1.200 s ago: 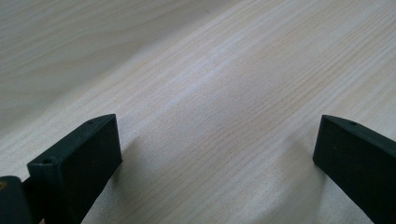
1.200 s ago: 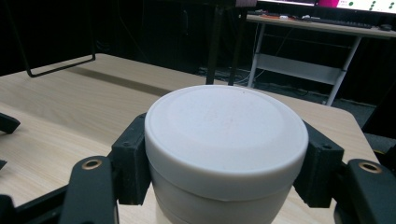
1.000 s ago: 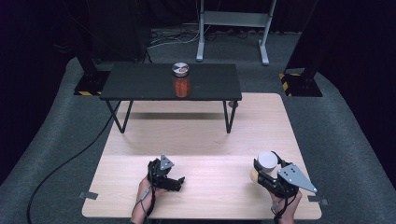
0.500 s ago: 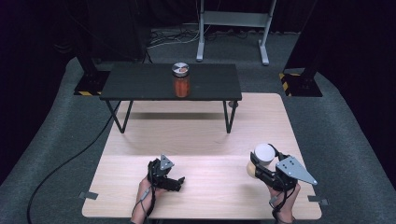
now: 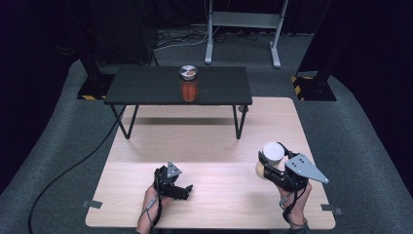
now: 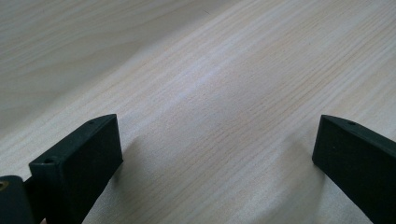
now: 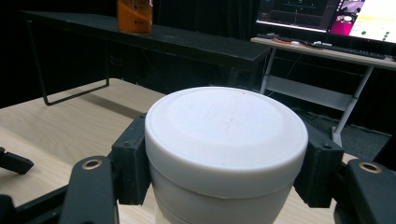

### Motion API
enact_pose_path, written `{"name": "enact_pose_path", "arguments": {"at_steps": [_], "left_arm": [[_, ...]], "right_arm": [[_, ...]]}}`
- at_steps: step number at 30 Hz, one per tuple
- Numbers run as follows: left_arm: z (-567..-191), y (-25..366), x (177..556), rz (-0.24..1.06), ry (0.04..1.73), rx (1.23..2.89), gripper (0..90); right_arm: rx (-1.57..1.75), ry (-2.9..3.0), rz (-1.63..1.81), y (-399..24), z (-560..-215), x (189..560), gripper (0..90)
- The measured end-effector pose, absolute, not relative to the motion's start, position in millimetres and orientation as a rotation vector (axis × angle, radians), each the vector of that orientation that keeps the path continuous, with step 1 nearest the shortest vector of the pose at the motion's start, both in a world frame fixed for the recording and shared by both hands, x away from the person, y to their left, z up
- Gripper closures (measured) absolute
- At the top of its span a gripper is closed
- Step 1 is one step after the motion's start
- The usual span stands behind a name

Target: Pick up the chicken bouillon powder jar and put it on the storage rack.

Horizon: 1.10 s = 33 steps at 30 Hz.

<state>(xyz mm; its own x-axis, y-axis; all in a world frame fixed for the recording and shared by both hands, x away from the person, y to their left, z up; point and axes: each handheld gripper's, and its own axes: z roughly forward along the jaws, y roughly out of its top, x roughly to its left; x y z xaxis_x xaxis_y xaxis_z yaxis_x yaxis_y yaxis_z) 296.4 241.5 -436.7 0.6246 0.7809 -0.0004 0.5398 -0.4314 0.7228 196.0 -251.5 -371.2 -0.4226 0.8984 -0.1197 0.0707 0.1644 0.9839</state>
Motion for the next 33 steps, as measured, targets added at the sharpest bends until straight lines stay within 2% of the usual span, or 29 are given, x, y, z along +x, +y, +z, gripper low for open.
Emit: {"name": "enact_pose_path", "arguments": {"at_steps": [33], "left_arm": [[-436.7,241.5,296.5,0.440,1.030,2.142,0.9]], "right_arm": [[0.873,1.696,1.321,-238.0,-329.9,239.2,32.2]]}}
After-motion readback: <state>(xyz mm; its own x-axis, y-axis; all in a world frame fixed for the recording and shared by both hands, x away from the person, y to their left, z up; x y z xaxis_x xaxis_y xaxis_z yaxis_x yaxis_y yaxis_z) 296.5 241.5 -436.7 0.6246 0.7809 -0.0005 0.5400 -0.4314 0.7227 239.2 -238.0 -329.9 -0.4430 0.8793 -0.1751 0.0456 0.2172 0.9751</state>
